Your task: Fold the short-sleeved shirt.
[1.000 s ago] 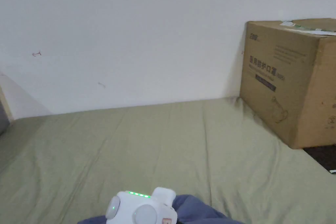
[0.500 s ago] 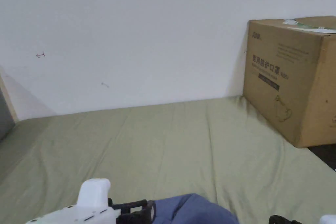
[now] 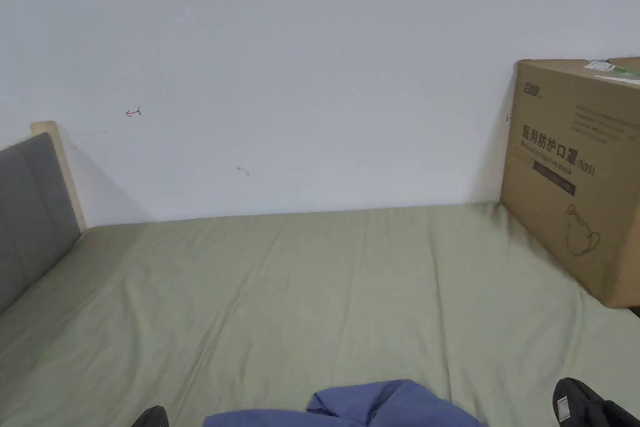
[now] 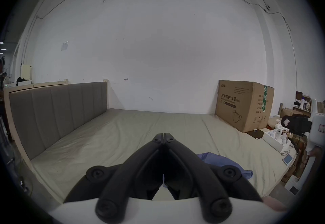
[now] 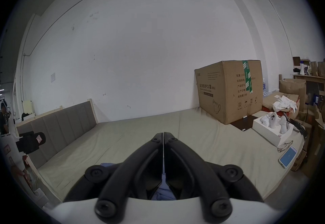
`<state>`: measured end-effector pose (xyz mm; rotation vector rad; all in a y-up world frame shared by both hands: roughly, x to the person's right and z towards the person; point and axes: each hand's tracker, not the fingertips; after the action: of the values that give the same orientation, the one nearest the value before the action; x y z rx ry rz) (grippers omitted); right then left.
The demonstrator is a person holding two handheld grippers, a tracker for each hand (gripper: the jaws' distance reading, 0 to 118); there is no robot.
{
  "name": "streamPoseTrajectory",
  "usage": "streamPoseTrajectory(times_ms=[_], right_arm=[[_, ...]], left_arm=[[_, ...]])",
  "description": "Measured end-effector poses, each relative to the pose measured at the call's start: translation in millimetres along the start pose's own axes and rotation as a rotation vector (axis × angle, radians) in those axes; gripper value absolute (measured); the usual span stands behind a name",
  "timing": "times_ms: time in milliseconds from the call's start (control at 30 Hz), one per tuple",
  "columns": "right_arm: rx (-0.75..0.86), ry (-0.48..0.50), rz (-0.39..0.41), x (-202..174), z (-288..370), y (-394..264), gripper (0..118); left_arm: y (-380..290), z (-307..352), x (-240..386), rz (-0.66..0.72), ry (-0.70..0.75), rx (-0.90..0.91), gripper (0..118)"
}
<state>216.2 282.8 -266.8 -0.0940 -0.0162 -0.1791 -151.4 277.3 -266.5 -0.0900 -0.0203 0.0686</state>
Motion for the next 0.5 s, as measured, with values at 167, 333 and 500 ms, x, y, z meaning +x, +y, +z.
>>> streamPoseTrajectory(times_ms=[167, 333, 500], right_arm=[[-0.043, 0.011, -0.03, 3, -5, 0, 1], [-0.119, 0.044, 0.005, -2, -19, -8, 1], [-0.201, 0.079, 0.001, -3, -38, -24, 1]], left_arm=[[20, -31, -14, 0.08, -0.081, -0.1, 0], [14, -165, -51, 0.23, -0.198, -0.6, 0], [-42, -268, -80, 0.116, -0.075, -0.716, 111]])
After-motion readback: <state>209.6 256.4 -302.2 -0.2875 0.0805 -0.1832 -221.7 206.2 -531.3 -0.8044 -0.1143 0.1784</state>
